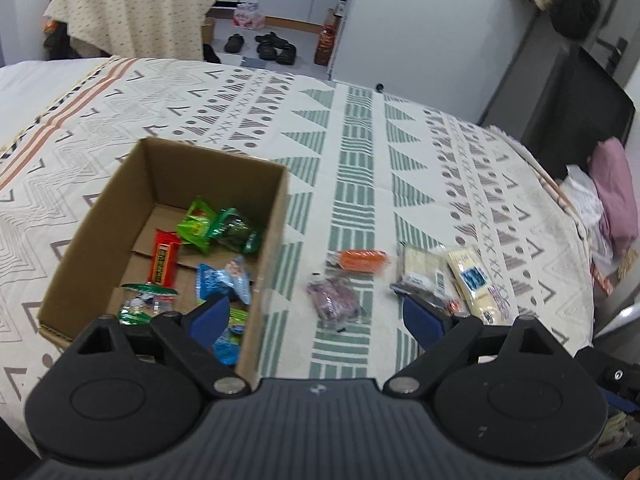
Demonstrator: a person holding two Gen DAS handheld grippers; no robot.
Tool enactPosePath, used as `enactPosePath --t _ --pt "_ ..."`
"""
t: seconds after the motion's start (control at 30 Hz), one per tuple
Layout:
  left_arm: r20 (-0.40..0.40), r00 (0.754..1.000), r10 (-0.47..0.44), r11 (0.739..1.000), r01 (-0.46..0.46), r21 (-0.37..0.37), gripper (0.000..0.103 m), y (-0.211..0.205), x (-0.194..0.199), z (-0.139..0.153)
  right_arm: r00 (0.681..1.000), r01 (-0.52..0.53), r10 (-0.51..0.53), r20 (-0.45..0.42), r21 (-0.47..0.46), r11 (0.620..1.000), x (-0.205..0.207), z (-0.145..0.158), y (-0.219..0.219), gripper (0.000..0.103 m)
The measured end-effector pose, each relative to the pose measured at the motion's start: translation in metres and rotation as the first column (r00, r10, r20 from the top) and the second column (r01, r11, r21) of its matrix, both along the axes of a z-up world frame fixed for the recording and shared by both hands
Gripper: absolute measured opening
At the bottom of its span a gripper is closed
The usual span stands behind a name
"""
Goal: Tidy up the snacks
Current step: 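Move both open tools back to the snack pile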
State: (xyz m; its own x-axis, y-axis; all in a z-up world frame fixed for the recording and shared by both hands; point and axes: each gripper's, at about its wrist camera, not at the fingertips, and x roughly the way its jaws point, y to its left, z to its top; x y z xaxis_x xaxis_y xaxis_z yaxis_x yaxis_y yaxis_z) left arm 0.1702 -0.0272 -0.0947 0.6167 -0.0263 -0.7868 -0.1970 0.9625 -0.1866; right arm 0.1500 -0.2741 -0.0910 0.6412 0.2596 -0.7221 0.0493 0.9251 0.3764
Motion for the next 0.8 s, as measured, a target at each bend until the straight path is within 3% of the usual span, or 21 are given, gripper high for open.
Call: enactPosePath --t 0.3,0.47,0.8 --pt "-0.042 0.998 -0.055 0.998 0.056 0.017 0.093 -0.027 0.007 -0.018 1.0 0.018 -0.017 -0.016 0.032 0.999 0.002 -0.016 -0.026 0.096" --pt "-0.059 0.995 -0.081 0.996 0.079 -0.032 0.093 -0.04 0.014 -0.029 0.999 0.029 -0.027 -0.027 0.044 0.999 0.007 -0.027 -0.031 0.095" --pt "-0.096 0.983 -0.158 0.987 0.154 -0.044 0.09 -0.076 0.035 -0.051 0.996 0.06 -0.049 -0.069 0.163 0.985 0.026 -0.051 -0.049 0.082"
